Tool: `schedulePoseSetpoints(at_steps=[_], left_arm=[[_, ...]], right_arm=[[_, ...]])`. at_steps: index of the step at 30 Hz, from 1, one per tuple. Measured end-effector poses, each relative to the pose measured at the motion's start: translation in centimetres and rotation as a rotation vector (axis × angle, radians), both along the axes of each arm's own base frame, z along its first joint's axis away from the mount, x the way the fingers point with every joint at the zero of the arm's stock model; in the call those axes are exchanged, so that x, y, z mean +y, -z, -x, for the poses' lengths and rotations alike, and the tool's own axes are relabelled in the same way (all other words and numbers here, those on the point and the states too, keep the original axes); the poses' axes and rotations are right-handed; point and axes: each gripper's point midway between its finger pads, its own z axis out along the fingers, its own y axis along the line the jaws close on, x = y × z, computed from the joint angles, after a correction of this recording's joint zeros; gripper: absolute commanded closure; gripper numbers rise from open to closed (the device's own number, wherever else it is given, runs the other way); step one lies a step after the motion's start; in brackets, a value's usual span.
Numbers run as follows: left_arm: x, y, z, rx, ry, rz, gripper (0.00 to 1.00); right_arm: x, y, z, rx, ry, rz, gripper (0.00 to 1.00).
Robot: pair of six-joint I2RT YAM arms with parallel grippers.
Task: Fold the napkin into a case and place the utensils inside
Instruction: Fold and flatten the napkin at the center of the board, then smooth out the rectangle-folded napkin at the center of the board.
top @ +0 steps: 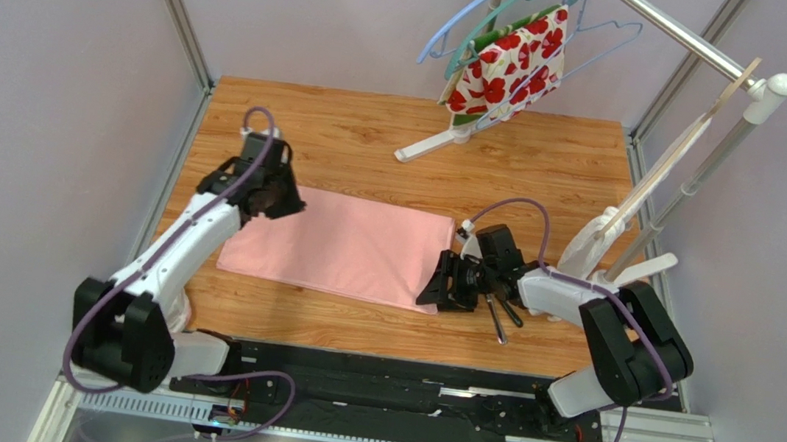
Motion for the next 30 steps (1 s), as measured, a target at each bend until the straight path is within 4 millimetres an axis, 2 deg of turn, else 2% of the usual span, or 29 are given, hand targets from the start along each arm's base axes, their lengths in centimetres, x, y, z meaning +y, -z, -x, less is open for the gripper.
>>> schedulePoseSetpoints(at_steps=[1, 3, 5, 7, 11, 15, 21, 24, 27, 30], left_arm=[[-2.6, 0.7, -0.1, 0.003, 0.077, 0.034, 0.9], [-6.5, 3.0, -0.2, 0.051, 0.18, 0.078, 0.9], [-8.6, 5.7, 0.2, 0.117, 0.233, 0.09, 0.9], [-9.3, 7.9, 1.2, 0.173, 0.25, 0.087, 0.91], [-8.9, 9.8, 2.6, 0.224, 0.239, 0.075, 0.91], [-8.6, 10.4, 3.0, 0.232, 0.224, 0.07, 0.93], [-7.8, 11.0, 3.4, 0.247, 0.204, 0.042, 1.0], [-7.3, 11.6, 3.5, 0.262, 0.181, 0.017, 1.0], [-6.5, 12.8, 4.3, 0.305, 0.161, -0.012, 1.0], [-5.8, 13.5, 5.2, 0.345, 0.142, -0.041, 1.0]], right_arm=[[-0.4, -0.2, -0.1, -0.018, 0.003, 0.023, 0.33], [-1.3, -0.9, -0.6, -0.057, 0.014, 0.075, 0.25], [-2.2, -2.1, -1.2, -0.113, 0.028, 0.123, 0.23], [-3.0, -4.4, -2.3, -0.208, 0.044, 0.158, 0.21], [-3.1, -7.9, -4.8, -0.34, 0.064, 0.168, 0.2], [-1.8, -8.9, -7.7, -0.372, 0.073, 0.152, 0.18], [1.3, -7.3, -11.6, -0.369, 0.054, 0.071, 0.15], [2.2, -6.0, -13.4, -0.371, 0.048, 0.053, 0.15], [1.9, -4.8, -14.8, -0.367, 0.061, 0.05, 0.16], [0.3, -3.8, -16.5, -0.36, 0.103, 0.062, 0.16]])
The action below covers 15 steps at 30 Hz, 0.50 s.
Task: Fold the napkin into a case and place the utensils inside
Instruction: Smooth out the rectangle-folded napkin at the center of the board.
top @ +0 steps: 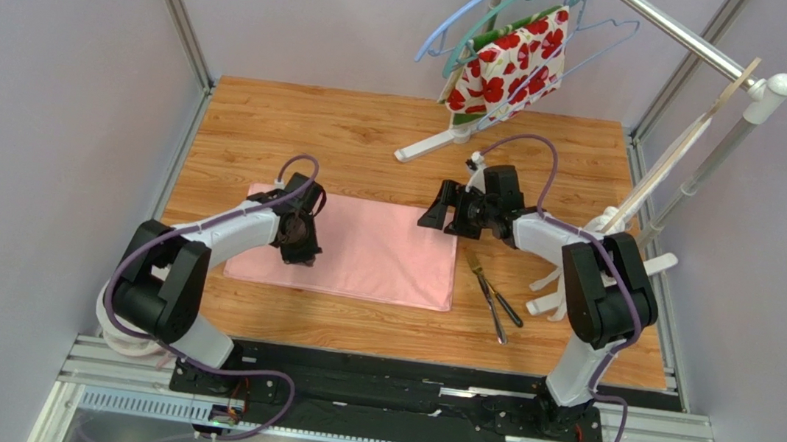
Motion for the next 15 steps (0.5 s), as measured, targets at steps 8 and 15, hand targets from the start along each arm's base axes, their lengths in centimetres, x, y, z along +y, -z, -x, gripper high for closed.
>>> schedulePoseSetpoints(at_steps=[8, 15], left_arm=[[1.0, 0.7, 0.9, 0.046, -0.019, -0.05, 1.0], [0.8, 0.5, 0.9, 0.054, 0.002, -0.044, 1.0]], right_arm=[[-3.4, 2.0, -2.4, 0.02, 0.081, 0.03, 0.16], [-2.8, 1.1, -2.5, 0.005, 0.072, 0.074, 0.15]])
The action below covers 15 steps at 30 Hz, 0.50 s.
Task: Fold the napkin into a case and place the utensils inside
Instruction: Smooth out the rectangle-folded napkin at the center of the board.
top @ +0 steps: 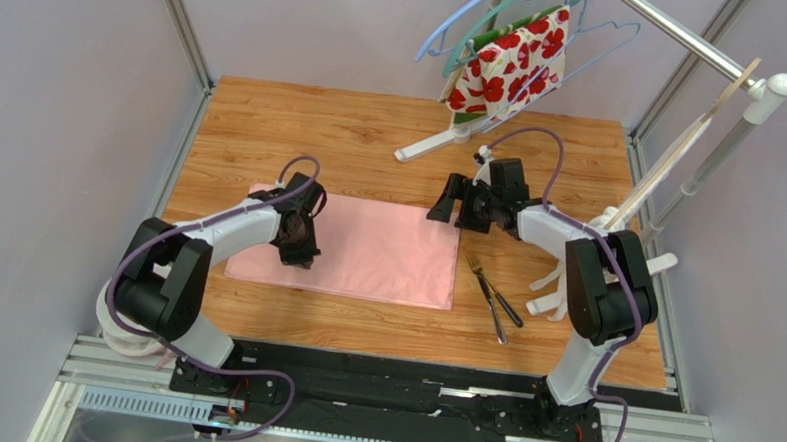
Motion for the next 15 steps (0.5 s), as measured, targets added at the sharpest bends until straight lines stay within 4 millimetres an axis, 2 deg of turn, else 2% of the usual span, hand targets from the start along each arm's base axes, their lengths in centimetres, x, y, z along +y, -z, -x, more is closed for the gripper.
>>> schedulePoseSetpoints(at_steps=[2, 4, 6, 8, 9, 10, 11, 12, 15], left_arm=[[-0.5, -0.6, -0.2, -0.013, 0.019, 0.026, 1.0], [-1.2, -2.2, -0.8, -0.047, 0.038, 0.066, 0.99], [-2.3, -4.3, -2.3, -0.109, 0.055, 0.125, 0.99], [-3.6, -7.1, -4.9, -0.202, 0.063, 0.221, 0.98], [-3.8, -8.1, -6.1, -0.244, 0.06, 0.259, 0.95], [-3.9, -9.0, -7.6, -0.294, 0.05, 0.307, 0.92], [-3.9, -9.6, -8.9, -0.328, 0.038, 0.35, 0.9], [-3.7, -9.8, -9.9, -0.351, 0.028, 0.38, 0.85], [-3.0, -8.9, -12.6, -0.388, -0.02, 0.452, 0.74]], right_arm=[[0.5, -1.2, 0.1, -0.019, -0.007, 0.0, 0.15], [1.2, -2.8, 0.1, -0.05, -0.015, -0.02, 0.14], [2.3, -4.3, -0.2, -0.073, -0.025, -0.074, 0.09], [3.7, -5.2, -0.8, -0.088, -0.036, -0.141, 0.09], [4.3, -5.4, -1.1, -0.092, -0.043, -0.178, 0.09], [4.9, -5.3, -1.4, -0.092, -0.048, -0.207, 0.09], [5.6, -4.9, -1.8, -0.08, -0.052, -0.239, 0.01], [5.9, -4.5, -2.0, -0.07, -0.054, -0.253, 0.0], [6.7, -2.3, -2.3, -0.013, -0.047, -0.292, 0.0]])
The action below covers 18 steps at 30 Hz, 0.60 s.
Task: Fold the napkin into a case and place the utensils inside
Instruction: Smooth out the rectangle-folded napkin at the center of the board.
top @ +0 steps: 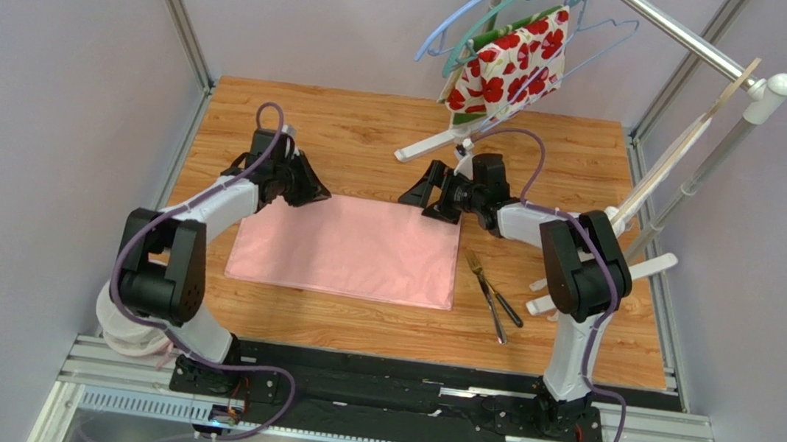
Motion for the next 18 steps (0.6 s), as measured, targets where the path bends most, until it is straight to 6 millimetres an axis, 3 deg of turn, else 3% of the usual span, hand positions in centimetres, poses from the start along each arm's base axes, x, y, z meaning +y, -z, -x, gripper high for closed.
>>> schedulePoseSetpoints(at_steps=[3, 7, 14, 18], left_arm=[[0.7, 2.5, -1.2, 0.031, -0.038, 0.05, 0.65], [1.1, 5.0, -2.0, 0.074, -0.077, 0.107, 0.59], [2.5, 5.2, -4.0, 0.041, -0.139, 0.169, 0.58], [3.9, 5.7, -5.2, 0.022, -0.182, 0.193, 0.51]], right_arm=[[0.2, 0.7, 0.1, 0.026, -0.004, -0.013, 0.0], [0.5, 0.1, -0.1, 0.003, -0.01, -0.033, 0.01], [0.5, 0.3, -0.4, -0.001, -0.012, -0.05, 0.03], [0.3, 2.1, -0.5, 0.038, -0.003, -0.047, 0.04]])
